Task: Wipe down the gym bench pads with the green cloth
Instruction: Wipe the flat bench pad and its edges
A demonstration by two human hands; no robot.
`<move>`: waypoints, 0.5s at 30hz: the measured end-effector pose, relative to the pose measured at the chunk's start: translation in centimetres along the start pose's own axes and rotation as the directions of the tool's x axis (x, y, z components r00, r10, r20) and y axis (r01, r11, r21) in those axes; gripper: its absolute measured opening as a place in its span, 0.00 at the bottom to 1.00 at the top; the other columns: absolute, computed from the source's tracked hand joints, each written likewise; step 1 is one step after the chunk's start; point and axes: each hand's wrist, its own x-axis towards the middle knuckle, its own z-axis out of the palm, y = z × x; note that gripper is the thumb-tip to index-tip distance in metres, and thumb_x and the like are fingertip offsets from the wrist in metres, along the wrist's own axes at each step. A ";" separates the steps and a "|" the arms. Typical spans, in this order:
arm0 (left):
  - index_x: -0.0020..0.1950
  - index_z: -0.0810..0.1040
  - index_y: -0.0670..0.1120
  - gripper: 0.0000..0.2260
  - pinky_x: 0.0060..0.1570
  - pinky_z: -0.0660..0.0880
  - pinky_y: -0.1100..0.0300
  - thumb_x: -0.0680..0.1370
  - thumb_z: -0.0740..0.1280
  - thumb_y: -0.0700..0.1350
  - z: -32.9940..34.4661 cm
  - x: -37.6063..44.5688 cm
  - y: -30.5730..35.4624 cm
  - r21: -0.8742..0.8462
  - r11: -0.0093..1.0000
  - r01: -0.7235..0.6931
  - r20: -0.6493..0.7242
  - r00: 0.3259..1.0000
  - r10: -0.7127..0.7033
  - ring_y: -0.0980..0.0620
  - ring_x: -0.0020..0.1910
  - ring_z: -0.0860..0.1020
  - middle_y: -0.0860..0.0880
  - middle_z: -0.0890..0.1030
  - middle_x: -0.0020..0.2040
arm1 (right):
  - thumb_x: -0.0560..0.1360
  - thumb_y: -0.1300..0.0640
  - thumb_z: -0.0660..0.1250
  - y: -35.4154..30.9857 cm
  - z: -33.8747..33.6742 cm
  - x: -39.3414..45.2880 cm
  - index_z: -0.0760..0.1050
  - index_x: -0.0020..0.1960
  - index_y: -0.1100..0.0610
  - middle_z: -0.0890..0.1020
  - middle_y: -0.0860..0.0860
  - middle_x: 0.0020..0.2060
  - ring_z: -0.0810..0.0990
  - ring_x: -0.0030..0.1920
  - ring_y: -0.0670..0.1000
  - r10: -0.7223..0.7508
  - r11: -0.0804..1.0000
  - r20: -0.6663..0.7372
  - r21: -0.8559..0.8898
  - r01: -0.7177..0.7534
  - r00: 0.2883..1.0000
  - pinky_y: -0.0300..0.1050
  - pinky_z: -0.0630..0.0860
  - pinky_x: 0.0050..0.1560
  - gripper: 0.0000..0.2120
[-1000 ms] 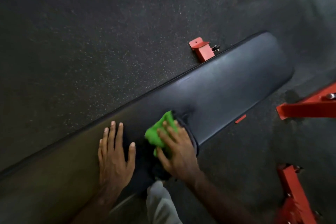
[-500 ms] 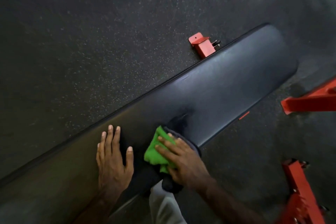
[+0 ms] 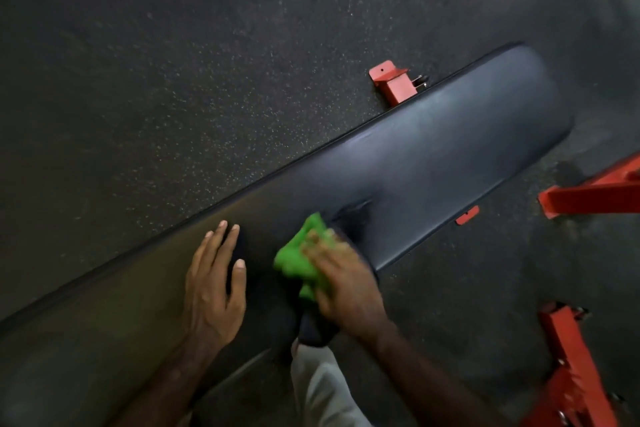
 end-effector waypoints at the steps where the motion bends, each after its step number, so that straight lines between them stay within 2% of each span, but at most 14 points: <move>1: 0.79 0.69 0.46 0.25 0.78 0.57 0.54 0.84 0.54 0.52 -0.6 -0.2 -0.5 0.023 1.000 0.014 -0.011 1.000 -0.013 0.48 0.81 0.61 0.49 0.66 0.81 | 0.73 0.54 0.70 -0.4 -0.2 0.9 0.69 0.79 0.49 0.64 0.47 0.81 0.63 0.81 0.55 0.231 0.971 -0.132 0.096 -0.220 0.964 0.60 0.65 0.77 0.35; 2: 0.79 0.69 0.46 0.25 0.77 0.58 0.54 0.83 0.55 0.52 -1.2 -0.5 -1.1 0.040 0.999 0.033 -0.023 0.999 -0.032 0.48 0.81 0.61 0.49 0.66 0.81 | 0.72 0.57 0.70 -1.7 0.2 1.9 0.70 0.78 0.50 0.65 0.48 0.80 0.62 0.81 0.54 0.437 0.895 -0.211 0.203 -0.398 0.874 0.60 0.64 0.78 0.35; 3: 0.79 0.70 0.46 0.25 0.77 0.58 0.53 0.83 0.55 0.51 -1.6 -0.7 -1.5 0.055 0.997 0.046 -0.032 0.999 -0.044 0.47 0.81 0.61 0.49 0.66 0.81 | 0.71 0.58 0.69 -3.7 0.8 2.9 0.70 0.78 0.50 0.66 0.48 0.80 0.61 0.81 0.54 0.557 0.823 -0.237 0.289 -0.489 0.796 0.61 0.62 0.78 0.34; 4: 0.79 0.70 0.46 0.25 0.76 0.59 0.51 0.83 0.56 0.51 -2.0 -1.0 -2.0 0.070 0.996 0.054 -0.037 0.998 -0.051 0.47 0.81 0.61 0.49 0.66 0.81 | 0.72 0.57 0.68 -5.8 1.6 3.5 0.70 0.78 0.50 0.66 0.50 0.80 0.61 0.81 0.55 0.570 0.810 -0.231 0.318 -0.492 0.788 0.63 0.61 0.79 0.34; 5: 0.79 0.70 0.47 0.25 0.76 0.60 0.50 0.82 0.56 0.51 -2.5 -1.5 -2.4 0.082 0.995 0.059 -0.039 0.998 -0.056 0.47 0.81 0.61 0.49 0.66 0.81 | 0.72 0.56 0.67 -8.0 2.9 3.2 0.68 0.79 0.51 0.65 0.51 0.81 0.60 0.81 0.56 0.464 0.866 -0.171 0.294 -0.405 0.869 0.64 0.59 0.79 0.34; 6: 0.79 0.70 0.47 0.25 0.75 0.60 0.49 0.82 0.56 0.51 -2.9 -1.9 -2.7 0.090 0.994 0.067 -0.038 0.997 -0.064 0.47 0.81 0.61 0.49 0.65 0.81 | 0.73 0.54 0.66 -9.7 4.2 2.2 0.67 0.80 0.51 0.64 0.51 0.81 0.58 0.82 0.56 0.266 0.939 -0.054 0.241 -0.246 0.962 0.65 0.55 0.81 0.34; 7: 0.79 0.70 0.47 0.25 0.75 0.61 0.48 0.82 0.56 0.52 -3.4 -2.4 -3.0 0.093 0.993 0.078 -0.039 0.996 -0.075 0.46 0.81 0.61 0.49 0.65 0.81 | 0.75 0.53 0.67 -11.1 5.1 0.9 0.65 0.80 0.50 0.61 0.50 0.82 0.54 0.83 0.54 0.038 0.982 0.107 0.179 -0.057 0.994 0.62 0.49 0.82 0.34; 8: 0.78 0.71 0.48 0.25 0.74 0.62 0.47 0.82 0.55 0.52 -3.8 -2.7 -3.2 0.101 0.991 0.087 -0.039 0.996 -0.084 0.46 0.81 0.61 0.49 0.66 0.81 | 0.76 0.50 0.69 -11.3 5.8 -0.6 0.64 0.81 0.49 0.58 0.48 0.83 0.48 0.84 0.52 -0.149 0.984 0.242 0.129 0.120 0.959 0.57 0.45 0.82 0.35; 9: 0.78 0.71 0.48 0.25 0.74 0.62 0.46 0.82 0.55 0.53 -4.3 -3.1 -3.6 0.111 0.989 0.099 -0.038 0.995 -0.095 0.45 0.80 0.62 0.48 0.66 0.81 | 0.75 0.47 0.71 -10.7 6.2 -2.0 0.63 0.81 0.47 0.55 0.46 0.84 0.46 0.84 0.51 -0.264 0.964 0.328 0.103 0.244 0.907 0.55 0.45 0.82 0.36; 10: 0.78 0.71 0.47 0.26 0.73 0.63 0.44 0.82 0.55 0.53 -4.9 -3.4 -4.1 0.120 0.987 0.111 -0.041 0.993 -0.107 0.44 0.80 0.62 0.48 0.66 0.81 | 0.75 0.46 0.72 -10.0 6.2 -2.9 0.63 0.81 0.46 0.55 0.45 0.84 0.47 0.84 0.51 -0.313 0.949 0.340 0.067 0.310 0.887 0.55 0.49 0.82 0.38; 11: 0.78 0.71 0.47 0.26 0.73 0.64 0.43 0.82 0.55 0.54 -5.4 -3.7 -4.5 0.125 0.984 0.126 -0.043 0.992 -0.121 0.44 0.80 0.62 0.48 0.66 0.81 | 0.74 0.46 0.74 -9.0 6.0 -3.3 0.64 0.80 0.47 0.55 0.45 0.84 0.52 0.83 0.52 -0.292 0.955 0.291 0.038 0.294 0.911 0.57 0.56 0.81 0.38; 13: 0.79 0.69 0.48 0.27 0.73 0.64 0.41 0.82 0.54 0.54 -6.0 -4.2 -5.5 0.125 0.981 0.147 -0.033 0.989 -0.144 0.44 0.81 0.61 0.48 0.64 0.82 | 0.71 0.51 0.76 -7.5 5.0 -2.6 0.68 0.79 0.49 0.59 0.46 0.82 0.61 0.81 0.54 -0.056 0.996 0.053 0.068 0.052 0.997 0.59 0.66 0.76 0.38; 14: 0.80 0.68 0.49 0.27 0.73 0.64 0.41 0.82 0.54 0.55 -6.2 -4.4 -6.0 0.123 0.982 0.145 -0.017 0.989 -0.144 0.45 0.81 0.60 0.49 0.63 0.82 | 0.70 0.55 0.76 -7.3 4.2 -1.1 0.70 0.78 0.50 0.62 0.46 0.81 0.62 0.81 0.54 0.136 0.985 -0.078 0.119 -0.126 0.988 0.59 0.67 0.76 0.37; 15: 0.81 0.66 0.49 0.27 0.74 0.63 0.41 0.82 0.54 0.55 -6.2 -4.8 -6.5 0.119 0.984 0.132 0.000 0.991 -0.133 0.46 0.82 0.58 0.50 0.61 0.83 | 0.71 0.58 0.74 -7.9 3.7 0.8 0.70 0.78 0.50 0.63 0.47 0.81 0.61 0.81 0.54 0.317 0.939 -0.149 0.184 -0.289 0.937 0.59 0.64 0.78 0.37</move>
